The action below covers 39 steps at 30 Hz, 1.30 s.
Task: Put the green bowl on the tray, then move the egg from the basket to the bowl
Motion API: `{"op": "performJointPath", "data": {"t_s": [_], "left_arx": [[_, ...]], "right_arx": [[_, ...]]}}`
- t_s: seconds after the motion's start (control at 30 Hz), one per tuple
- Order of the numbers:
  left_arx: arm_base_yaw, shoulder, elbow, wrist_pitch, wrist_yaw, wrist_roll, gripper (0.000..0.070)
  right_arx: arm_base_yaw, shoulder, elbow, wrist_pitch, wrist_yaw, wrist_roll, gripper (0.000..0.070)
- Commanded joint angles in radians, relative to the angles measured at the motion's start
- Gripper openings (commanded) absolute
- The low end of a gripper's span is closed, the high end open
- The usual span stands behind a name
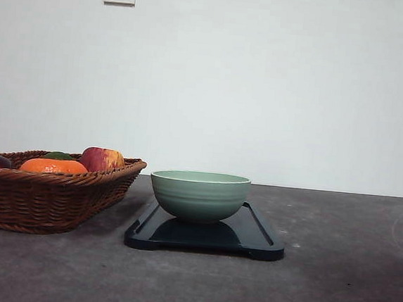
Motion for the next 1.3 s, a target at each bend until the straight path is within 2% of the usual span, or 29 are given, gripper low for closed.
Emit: {"op": "performJointPath", "data": {"t_s": [0.0, 1.27], "left_arx": [[0.000, 0.000, -0.019, -0.008, 0.005, 0.003, 0.0000], [0.000, 0.000, -0.019, -0.008, 0.005, 0.003, 0.0000]], "right_arx": [[-0.002, 0.000, -0.005, 0.011, 0.001, -0.006, 0.0015], [-0.002, 0.000, -0.005, 0.011, 0.001, -0.006, 0.0015]]}}
